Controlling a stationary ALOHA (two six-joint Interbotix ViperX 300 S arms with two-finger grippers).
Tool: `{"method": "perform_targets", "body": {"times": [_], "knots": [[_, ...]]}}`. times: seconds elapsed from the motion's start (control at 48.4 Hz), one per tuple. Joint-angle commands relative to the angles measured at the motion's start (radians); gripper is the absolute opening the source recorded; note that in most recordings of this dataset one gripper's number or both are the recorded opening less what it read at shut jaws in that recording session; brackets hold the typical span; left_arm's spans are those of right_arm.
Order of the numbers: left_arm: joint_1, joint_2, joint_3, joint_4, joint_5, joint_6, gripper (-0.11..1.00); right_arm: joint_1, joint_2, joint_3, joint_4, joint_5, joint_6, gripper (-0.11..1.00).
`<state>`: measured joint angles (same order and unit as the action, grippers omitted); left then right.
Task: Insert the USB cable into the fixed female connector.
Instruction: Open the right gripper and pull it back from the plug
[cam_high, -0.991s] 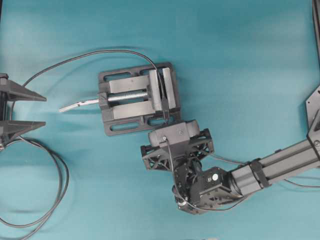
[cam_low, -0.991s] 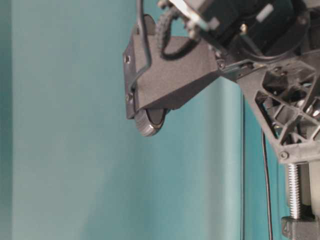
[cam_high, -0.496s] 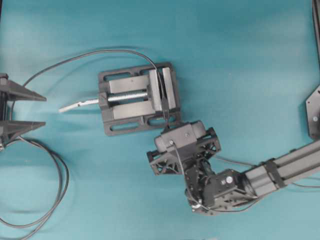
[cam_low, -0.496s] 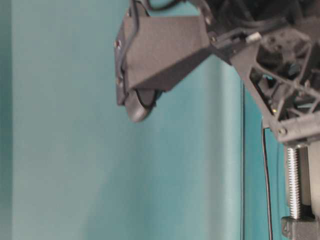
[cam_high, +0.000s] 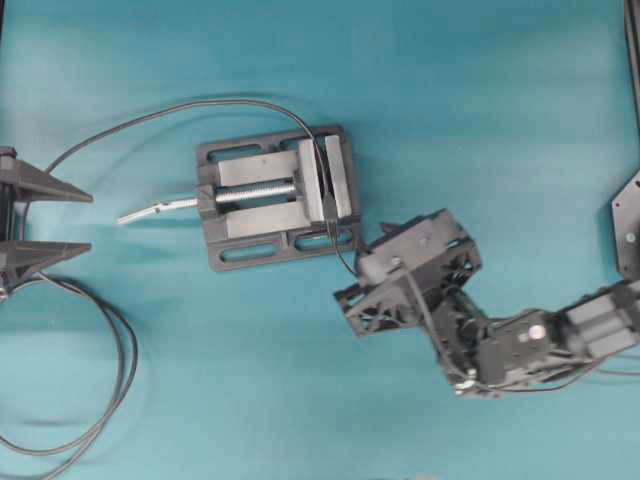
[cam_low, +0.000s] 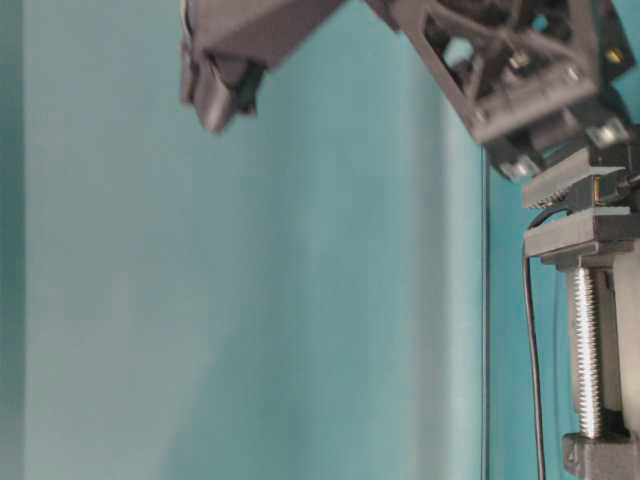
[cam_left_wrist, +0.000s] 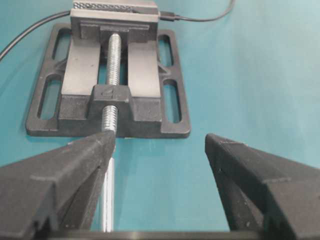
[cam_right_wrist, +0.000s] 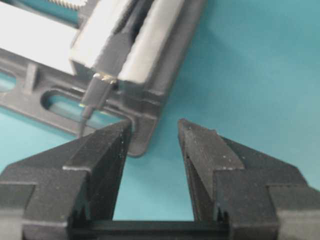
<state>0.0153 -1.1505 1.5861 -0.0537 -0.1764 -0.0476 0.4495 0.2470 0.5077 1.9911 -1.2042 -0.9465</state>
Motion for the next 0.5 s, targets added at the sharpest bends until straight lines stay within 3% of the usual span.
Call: {"method": "perform_targets", "body": {"times": [0.0,0.475], "knots": [[-0.002,0.014,-0.012,0.003,-0.006,-0.008,0.88,0.002,-0.069,0.035,-0.04,0.014,0.012,0.47],[-0.002,0.014,-0.014,0.003,-0.005,-0.008,0.88,-0.011,-0.308,0.33,-0.307,0.1,0.075,0.47]]}}
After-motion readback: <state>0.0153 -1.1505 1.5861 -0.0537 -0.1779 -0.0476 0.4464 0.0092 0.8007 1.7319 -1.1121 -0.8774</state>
